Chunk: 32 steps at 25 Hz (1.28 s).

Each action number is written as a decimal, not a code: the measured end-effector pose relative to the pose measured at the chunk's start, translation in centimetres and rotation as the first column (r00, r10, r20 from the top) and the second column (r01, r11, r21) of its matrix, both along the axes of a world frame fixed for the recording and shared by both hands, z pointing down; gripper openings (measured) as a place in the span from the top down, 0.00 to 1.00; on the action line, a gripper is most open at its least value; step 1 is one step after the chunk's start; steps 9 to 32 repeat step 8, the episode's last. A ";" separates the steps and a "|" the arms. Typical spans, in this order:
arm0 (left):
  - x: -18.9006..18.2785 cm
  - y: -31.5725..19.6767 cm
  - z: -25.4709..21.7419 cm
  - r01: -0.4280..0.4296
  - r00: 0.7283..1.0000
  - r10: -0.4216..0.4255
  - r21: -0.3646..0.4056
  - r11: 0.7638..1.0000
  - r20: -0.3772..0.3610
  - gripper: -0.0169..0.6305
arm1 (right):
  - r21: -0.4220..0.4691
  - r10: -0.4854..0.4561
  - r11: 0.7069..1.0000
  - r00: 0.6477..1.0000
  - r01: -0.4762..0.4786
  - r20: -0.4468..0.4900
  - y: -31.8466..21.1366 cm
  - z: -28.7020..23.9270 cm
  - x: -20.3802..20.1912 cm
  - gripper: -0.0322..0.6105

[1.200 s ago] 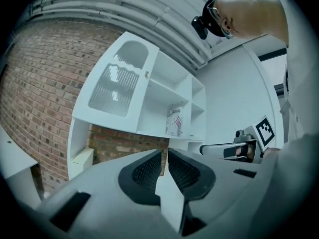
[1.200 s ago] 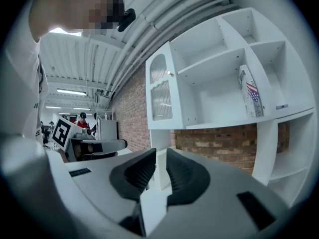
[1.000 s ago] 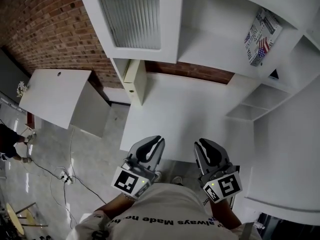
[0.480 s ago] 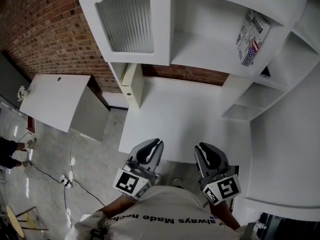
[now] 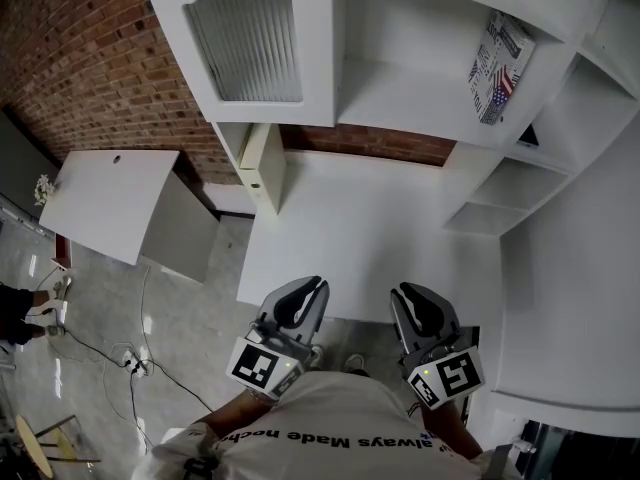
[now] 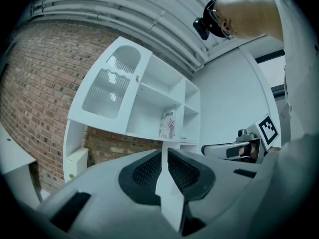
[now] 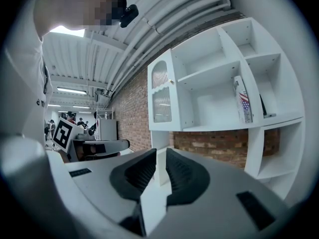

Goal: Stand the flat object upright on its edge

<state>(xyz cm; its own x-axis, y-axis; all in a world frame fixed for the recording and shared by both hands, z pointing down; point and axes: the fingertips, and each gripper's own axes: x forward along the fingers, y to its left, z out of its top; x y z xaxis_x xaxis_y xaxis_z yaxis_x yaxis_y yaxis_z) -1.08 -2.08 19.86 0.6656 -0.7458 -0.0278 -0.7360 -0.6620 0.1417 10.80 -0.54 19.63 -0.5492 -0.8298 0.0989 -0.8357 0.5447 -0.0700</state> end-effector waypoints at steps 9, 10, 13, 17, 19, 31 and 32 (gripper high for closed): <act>0.7 0.0 0.0 -0.004 1.000 0.004 -0.008 1.000 -0.029 0.91 | 0.005 0.011 1.000 1.000 -0.011 -0.005 0.0 0.0 0.5 0.86; 0.7 0.0 0.0 -0.004 1.000 0.004 -0.008 1.000 -0.029 0.91 | 0.005 0.011 1.000 1.000 -0.011 -0.005 0.0 0.0 0.5 0.86; 0.7 0.0 0.0 -0.004 1.000 0.004 -0.008 1.000 -0.029 0.91 | 0.005 0.011 1.000 1.000 -0.011 -0.005 0.0 0.0 0.5 0.86; 0.7 0.0 0.0 -0.004 1.000 0.004 -0.008 1.000 -0.029 0.91 | 0.005 0.011 1.000 1.000 -0.011 -0.005 0.0 0.0 0.5 0.86; 0.7 0.0 0.0 -0.004 1.000 0.004 -0.008 1.000 -0.029 0.91 | 0.005 0.011 1.000 1.000 -0.011 -0.005 0.0 0.0 0.5 0.86; 0.7 0.0 0.0 -0.004 1.000 0.004 -0.008 1.000 -0.029 0.91 | 0.005 0.011 1.000 1.000 -0.011 -0.005 0.0 0.0 0.5 0.86; 0.7 0.0 0.0 -0.004 1.000 0.004 -0.008 1.000 -0.029 0.91 | 0.005 0.011 1.000 1.000 -0.011 -0.005 0.0 0.0 0.5 0.86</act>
